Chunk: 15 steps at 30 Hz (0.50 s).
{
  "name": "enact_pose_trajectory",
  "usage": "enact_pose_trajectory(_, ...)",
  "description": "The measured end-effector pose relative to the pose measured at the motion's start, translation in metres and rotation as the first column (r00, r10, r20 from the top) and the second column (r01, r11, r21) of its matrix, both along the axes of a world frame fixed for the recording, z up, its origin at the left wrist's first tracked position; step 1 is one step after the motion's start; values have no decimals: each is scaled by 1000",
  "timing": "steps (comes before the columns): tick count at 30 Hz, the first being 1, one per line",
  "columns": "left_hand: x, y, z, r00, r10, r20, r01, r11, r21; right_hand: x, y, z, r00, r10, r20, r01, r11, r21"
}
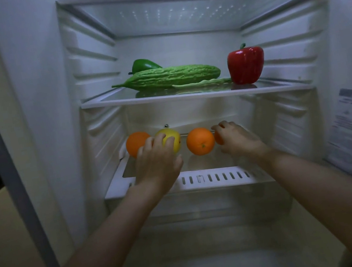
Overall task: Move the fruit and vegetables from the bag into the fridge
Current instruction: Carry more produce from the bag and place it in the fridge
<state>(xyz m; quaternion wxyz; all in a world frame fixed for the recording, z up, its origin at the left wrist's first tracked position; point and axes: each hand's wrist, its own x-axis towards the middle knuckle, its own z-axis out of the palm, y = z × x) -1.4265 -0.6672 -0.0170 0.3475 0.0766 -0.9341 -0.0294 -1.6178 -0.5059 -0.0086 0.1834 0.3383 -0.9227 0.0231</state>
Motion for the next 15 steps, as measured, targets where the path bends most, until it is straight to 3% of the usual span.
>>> enact_pose_trajectory(5,6,5,-1,998,27,61,-27,1000,1,9,-1,-3,998,7,66,-1,995,-96)
enact_pose_trajectory(15,26,10,2,986,-11,168,-1,997,73,52,13,-1,1000,-22,18,25,983,-181)
